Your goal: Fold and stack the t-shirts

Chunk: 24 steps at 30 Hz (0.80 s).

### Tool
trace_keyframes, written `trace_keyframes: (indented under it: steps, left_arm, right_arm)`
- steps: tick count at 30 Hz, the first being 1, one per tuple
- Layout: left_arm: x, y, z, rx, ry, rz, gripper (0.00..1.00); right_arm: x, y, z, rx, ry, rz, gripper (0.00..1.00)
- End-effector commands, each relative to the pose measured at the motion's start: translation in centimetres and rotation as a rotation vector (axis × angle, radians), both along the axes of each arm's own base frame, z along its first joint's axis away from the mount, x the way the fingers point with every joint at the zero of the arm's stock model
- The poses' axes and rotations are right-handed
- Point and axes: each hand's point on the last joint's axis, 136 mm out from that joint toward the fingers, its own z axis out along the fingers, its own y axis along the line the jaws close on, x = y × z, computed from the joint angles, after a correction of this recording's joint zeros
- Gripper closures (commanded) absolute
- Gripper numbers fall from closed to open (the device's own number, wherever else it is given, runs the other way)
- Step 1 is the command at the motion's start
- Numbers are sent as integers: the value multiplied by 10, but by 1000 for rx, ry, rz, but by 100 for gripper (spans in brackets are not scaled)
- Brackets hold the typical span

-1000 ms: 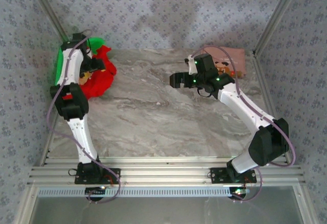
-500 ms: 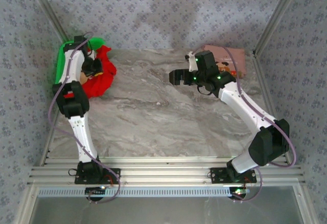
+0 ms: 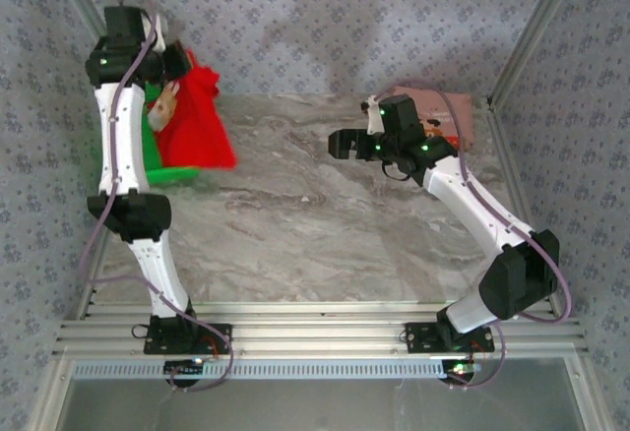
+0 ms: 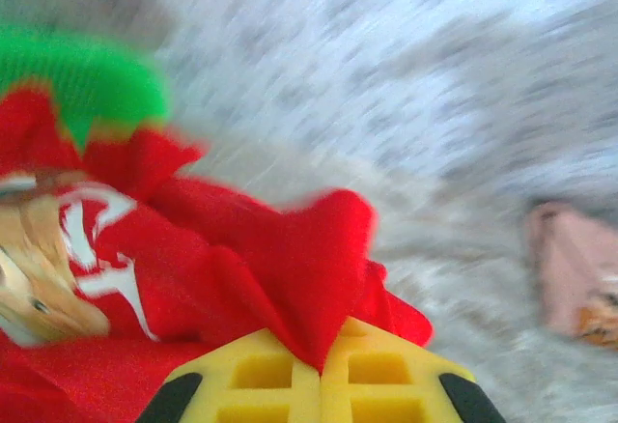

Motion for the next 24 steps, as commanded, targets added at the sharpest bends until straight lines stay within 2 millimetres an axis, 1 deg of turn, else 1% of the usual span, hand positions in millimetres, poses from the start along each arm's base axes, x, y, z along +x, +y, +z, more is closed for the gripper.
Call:
trace_keyframes:
  steps: [1, 3, 5, 6, 8, 10, 12, 13, 14, 16, 18, 21, 23, 24]
  left_arm:
    - [-53, -44, 109, -85, -272, -133, 100]
    - [-74, -68, 141, -162, -349, -218, 100]
    - [-92, -93, 164, -225, -403, -301, 100]
    - [-102, -106, 173, -251, -422, -343, 100]
    - [-117, -132, 182, -291, -430, -416, 100]
    - [-127, -158, 177, -316, -397, -475, 100]
    - [-135, -184, 163, -310, -343, -517, 100]
    - [-138, -195, 155, -293, -322, -528, 100]
    - [-140, -207, 146, -271, -301, -539, 100]
    - [-140, -226, 127, -261, -240, -541, 100]
    - [-135, -246, 110, -275, -196, -543, 100]
    - [-125, -268, 92, -279, -177, -538, 100]
    - [-121, -280, 88, -307, -165, -538, 100]
    - [-121, -287, 90, -320, -170, -544, 100]
  right_arm:
    - [4, -19, 24, 111, 2, -128, 0]
    - [6, -31, 32, 170, -10, -189, 0]
    - [2, -39, 38, 188, -35, -221, 0]
    - [-1, -45, 41, 183, -49, -237, 0]
    - [-9, -56, 42, 163, -52, -258, 0]
    - [-18, -71, 41, 148, -48, -297, 0]
    - [-24, -93, 42, 148, -66, -345, 0]
    - [-25, -102, 46, 158, -80, -367, 0]
    - [-30, -112, 30, 154, -53, -387, 0]
    - [-35, -126, 23, 176, -43, -402, 0]
    - [-42, -134, 17, 199, -21, -403, 0]
    - [-53, -132, 7, 211, -7, -377, 0]
    - [-60, -129, -1, 225, 6, -364, 0]
    - [-63, -129, -5, 226, 10, -361, 0]
